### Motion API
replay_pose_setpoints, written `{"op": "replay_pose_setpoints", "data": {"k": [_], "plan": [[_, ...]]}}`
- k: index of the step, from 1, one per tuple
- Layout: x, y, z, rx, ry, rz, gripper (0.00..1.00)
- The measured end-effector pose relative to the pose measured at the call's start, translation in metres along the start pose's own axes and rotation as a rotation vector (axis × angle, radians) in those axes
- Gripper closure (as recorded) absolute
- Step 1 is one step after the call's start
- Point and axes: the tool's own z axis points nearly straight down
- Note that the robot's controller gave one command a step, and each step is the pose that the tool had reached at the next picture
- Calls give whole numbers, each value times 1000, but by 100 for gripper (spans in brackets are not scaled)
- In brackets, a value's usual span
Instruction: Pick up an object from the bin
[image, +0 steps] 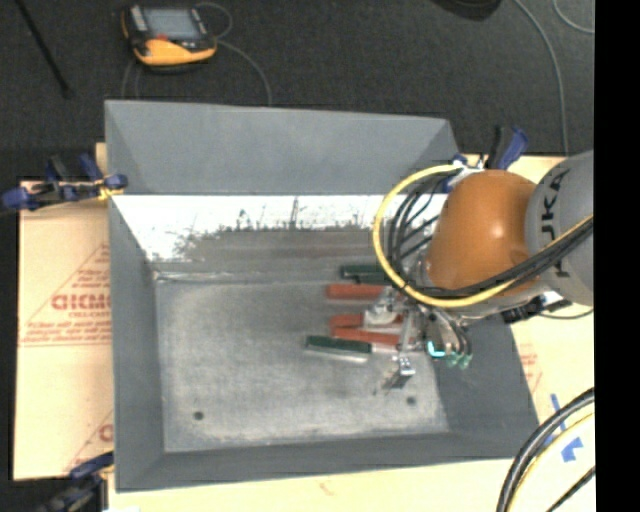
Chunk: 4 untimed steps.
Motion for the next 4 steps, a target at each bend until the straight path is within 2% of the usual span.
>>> {"op": "replay_pose_setpoints", "data": {"k": [1,2,3,4], "plan": [[-2,0,-4,1,-7,-1,0],[-37,-3,84,-2,-29,32,100],[-37,-3,84,-2,-29,31,100],[-62,-13,-46,-2,-9,60,100]]}}
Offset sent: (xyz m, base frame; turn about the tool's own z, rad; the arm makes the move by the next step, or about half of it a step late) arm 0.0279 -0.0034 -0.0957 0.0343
